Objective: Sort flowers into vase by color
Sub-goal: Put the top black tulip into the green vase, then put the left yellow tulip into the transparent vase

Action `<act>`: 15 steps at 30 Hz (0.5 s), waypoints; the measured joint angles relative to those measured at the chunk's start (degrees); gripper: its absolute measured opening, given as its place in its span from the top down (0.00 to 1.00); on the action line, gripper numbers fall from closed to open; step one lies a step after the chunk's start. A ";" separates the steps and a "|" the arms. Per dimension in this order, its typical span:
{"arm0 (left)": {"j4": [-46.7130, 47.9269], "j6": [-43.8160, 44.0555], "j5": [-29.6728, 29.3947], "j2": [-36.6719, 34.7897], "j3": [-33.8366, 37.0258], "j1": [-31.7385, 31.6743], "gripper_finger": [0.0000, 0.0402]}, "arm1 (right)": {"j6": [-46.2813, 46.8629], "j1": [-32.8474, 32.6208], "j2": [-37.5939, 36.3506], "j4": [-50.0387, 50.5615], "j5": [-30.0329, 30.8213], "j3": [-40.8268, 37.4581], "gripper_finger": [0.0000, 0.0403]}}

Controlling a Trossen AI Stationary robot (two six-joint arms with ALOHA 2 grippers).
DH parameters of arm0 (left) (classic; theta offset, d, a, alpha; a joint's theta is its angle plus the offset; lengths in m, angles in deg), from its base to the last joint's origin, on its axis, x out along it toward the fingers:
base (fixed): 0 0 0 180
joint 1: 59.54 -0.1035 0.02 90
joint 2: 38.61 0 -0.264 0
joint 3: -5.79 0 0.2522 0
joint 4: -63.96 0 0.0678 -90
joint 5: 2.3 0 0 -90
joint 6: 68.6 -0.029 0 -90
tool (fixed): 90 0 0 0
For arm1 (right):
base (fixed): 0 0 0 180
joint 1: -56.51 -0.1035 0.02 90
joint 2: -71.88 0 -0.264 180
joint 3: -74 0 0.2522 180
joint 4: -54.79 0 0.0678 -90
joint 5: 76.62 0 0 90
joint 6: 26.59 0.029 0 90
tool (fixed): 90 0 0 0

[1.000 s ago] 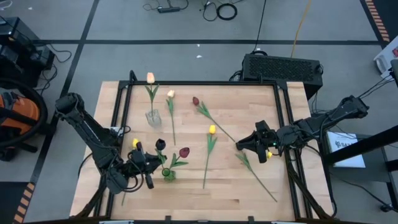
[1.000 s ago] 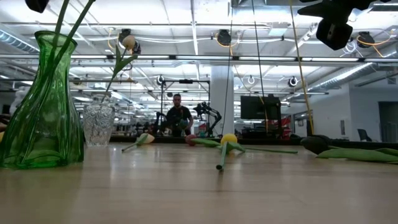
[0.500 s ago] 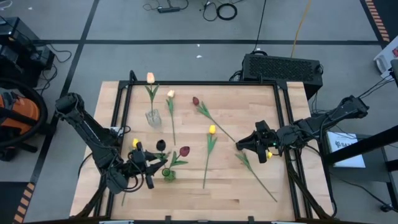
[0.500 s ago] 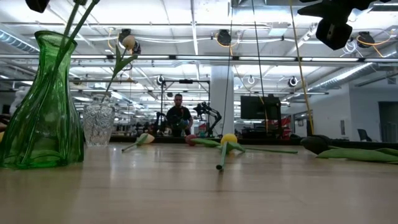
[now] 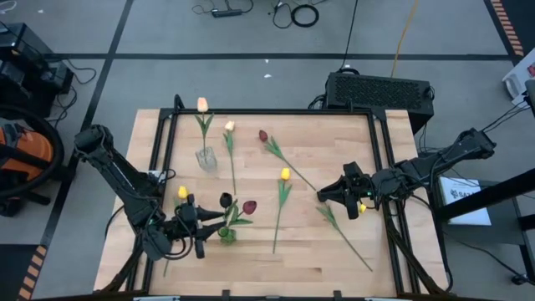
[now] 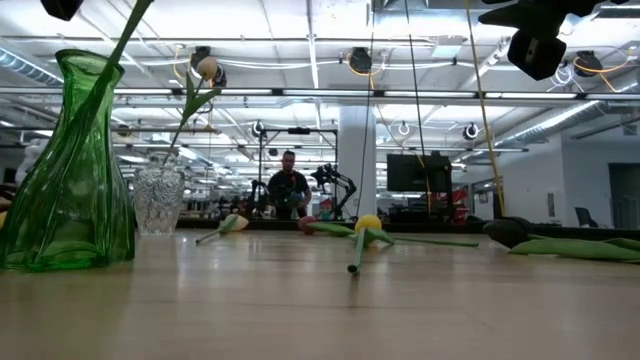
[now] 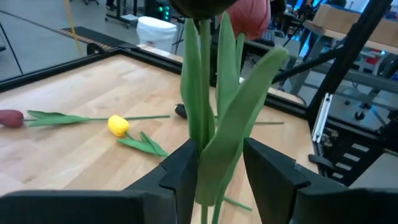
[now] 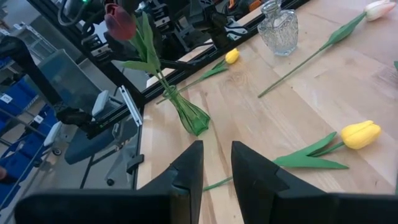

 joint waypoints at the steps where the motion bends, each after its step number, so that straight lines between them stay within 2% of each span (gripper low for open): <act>1: 0.57 -0.01 0.00 -0.01 0.00 0.00 0.66 | 0.01 0.00 0.00 -0.02 0.00 0.00 0.81; 6: 3.45 0.01 0.02 -2.14 0.00 0.00 0.66 | 0.03 0.00 0.00 -0.02 0.00 0.00 0.81; 15: 11.66 0.68 3.24 -13.36 -0.02 0.00 0.66 | -0.30 0.00 -0.02 -0.02 0.01 0.00 0.81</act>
